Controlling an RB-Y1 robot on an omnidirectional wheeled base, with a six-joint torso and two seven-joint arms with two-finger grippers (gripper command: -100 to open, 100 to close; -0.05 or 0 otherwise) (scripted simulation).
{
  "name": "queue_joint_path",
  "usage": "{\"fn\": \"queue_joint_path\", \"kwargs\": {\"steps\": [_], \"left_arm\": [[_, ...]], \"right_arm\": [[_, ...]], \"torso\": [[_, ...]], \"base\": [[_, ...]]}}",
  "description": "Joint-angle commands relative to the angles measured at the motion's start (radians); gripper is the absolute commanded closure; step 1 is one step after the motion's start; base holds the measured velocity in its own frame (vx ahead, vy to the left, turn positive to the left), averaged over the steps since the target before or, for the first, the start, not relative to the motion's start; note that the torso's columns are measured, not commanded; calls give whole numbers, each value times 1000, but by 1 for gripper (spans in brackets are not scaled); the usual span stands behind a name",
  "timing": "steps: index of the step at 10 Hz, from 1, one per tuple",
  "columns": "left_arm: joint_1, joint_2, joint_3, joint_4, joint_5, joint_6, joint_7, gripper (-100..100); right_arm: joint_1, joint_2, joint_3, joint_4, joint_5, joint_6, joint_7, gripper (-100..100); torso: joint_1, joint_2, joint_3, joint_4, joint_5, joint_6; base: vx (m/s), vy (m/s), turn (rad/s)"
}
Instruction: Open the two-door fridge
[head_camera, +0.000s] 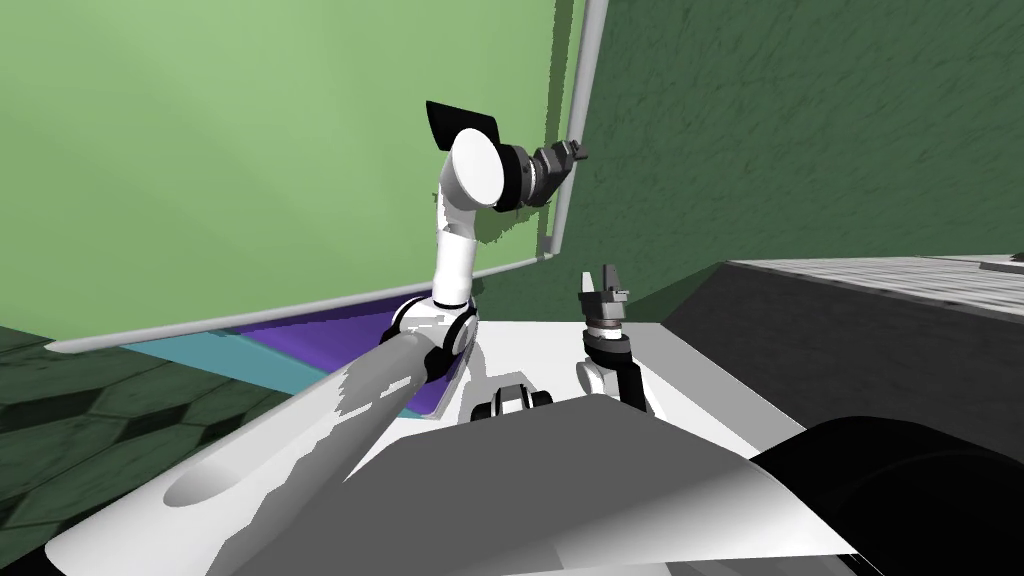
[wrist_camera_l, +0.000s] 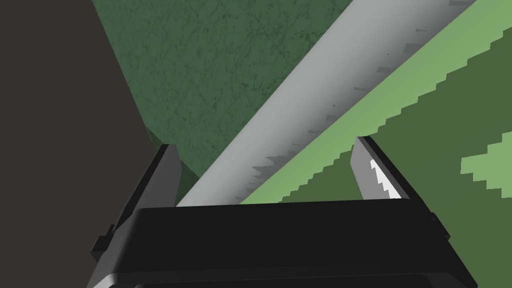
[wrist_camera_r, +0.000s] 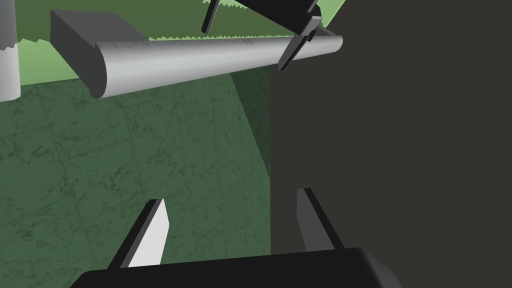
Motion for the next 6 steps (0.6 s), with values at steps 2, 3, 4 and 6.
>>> {"fn": "queue_joint_path", "kwargs": {"steps": [2,3,4,6], "left_arm": [[-2,0,1,2,1,2,0,0],[-2,1,1,2,1,2,0,0],[-2,1,1,2,1,2,0,0],[-2,1,1,2,1,2,0,0]], "right_arm": [[0,0,0,0,0,0,0,0],[0,0,0,0,0,0,0,0],[0,0,0,0,0,0,0,0],[0,0,0,0,0,0,0,0]], "torso": [[-1,-1,0,0,0,0],[-1,-2,-1,-1,-1,0],[-2,-2,-1,-1,-1,0],[-2,-2,-1,-1,-1,0]], "base": [[0,0,0],[0,0,0],[0,0,0],[0,0,0]]}}
